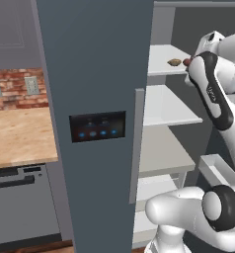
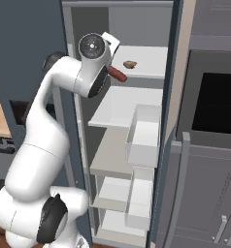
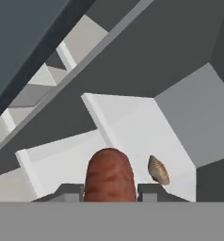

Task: Move the sausage and scallops from the second highest shelf to the top shelf to make space. Then, place the pitcher from the counter on the cleared second highest shelf.

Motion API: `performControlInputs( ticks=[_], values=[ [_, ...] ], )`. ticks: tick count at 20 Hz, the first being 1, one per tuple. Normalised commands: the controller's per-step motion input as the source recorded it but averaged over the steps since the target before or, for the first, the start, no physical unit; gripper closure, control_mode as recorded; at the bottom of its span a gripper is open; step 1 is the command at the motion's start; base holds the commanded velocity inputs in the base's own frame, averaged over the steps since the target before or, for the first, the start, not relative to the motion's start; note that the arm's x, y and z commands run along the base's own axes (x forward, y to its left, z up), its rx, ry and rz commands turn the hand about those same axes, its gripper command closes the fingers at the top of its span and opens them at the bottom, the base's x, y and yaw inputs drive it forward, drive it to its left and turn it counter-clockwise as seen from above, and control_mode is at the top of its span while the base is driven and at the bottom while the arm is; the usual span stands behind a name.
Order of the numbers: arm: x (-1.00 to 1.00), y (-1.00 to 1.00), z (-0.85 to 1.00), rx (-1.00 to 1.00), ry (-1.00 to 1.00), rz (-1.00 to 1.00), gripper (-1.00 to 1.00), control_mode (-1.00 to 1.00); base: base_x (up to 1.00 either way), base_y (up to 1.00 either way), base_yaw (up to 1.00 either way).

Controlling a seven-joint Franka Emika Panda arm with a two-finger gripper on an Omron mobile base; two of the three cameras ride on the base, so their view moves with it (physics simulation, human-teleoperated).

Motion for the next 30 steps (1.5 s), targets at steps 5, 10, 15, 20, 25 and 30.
performControlInputs(
  ticks=[5,10,15,20,25,30],
  values=[
    [0.53,0.04,-0.03,-0.07,0.00,0.12,1.00,-1.00,0.00,0.00,0.00],
    [0.52,0.00,-0.06,-0.07,0.09,0.10,1.00,-1.00,0.00,0.00,0.00],
    [0.45,0.00,-0.16,-0.10,0.17,0.06,1.00,-1.00,0.00,0.00,0.00],
    [0.45,0.00,-0.16,-0.08,0.13,0.04,1.00,-1.00,0.00,0.00,0.00],
    [0.47,0.00,-0.23,-0.04,0.02,0.03,1.00,-1.00,0.00,0.00,0.00],
    [0.47,0.00,-0.38,-0.01,0.00,0.02,1.00,-1.00,0.00,0.00,0.00]
  ],
)
